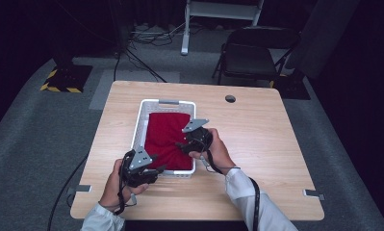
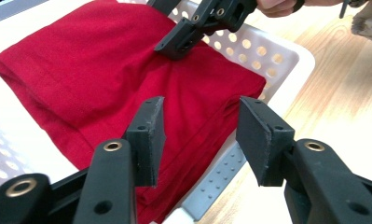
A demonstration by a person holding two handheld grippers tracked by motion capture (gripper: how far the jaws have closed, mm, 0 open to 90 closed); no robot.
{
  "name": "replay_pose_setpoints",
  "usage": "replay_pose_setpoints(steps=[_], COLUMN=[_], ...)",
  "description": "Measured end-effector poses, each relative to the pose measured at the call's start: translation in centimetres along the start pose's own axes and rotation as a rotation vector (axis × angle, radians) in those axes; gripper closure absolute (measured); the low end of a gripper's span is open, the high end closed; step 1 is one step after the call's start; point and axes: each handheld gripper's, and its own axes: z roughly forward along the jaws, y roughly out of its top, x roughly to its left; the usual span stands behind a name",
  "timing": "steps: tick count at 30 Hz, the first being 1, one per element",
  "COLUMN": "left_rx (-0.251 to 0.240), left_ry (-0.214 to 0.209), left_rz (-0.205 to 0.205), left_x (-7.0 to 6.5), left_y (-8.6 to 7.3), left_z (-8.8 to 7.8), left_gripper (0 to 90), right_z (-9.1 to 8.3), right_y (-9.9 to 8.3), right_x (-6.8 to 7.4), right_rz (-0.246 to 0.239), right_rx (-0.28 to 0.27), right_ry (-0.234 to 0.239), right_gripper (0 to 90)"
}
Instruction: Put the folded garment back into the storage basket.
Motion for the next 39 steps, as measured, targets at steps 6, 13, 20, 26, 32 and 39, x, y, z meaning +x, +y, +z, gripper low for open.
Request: replay_pose_setpoints(steps=[6,13,20,26,32,39], left_rx=[-0.005,-0.028,-0.02,-0.016,-0.021,-0.018], left_ry=[0.004,-0.012,-0.02,-0.033,-0.059,-0.057], left_rz=[0.014,0.036,0.029,0.041,0.036,0.051], left_x=[-0.7,-1.9,-3.1,-3.8,-4.7,-5.6], left_y=[0.2,0.5,0.8,1.0,1.2,1.5], left_z=[0.0,0.3,0.9,1.1,1.6,1.8], left_gripper=[39.2,31.0,13.5,6.2,3.0,2.9], right_z=[-0.2,-0.5,-0.6,-0.9,-0.9,-1.5], right_y=[0.0,0.1,0.0,-0.1,-0.2,-0.4], right_x=[-0.1,-0.2,-0.1,0.2,0.3,0.3], right_rz=[-0.002,-0.011,-0.042,-0.06,-0.077,-0.103], right_rx=[-0.009,-0.017,-0.015,-0.015,-0.018,-0.015], right_ry=[0.004,0.009,0.019,0.016,0.007,-0.005], right_gripper=[33.4,24.7,17.1,8.7,5.5,3.9])
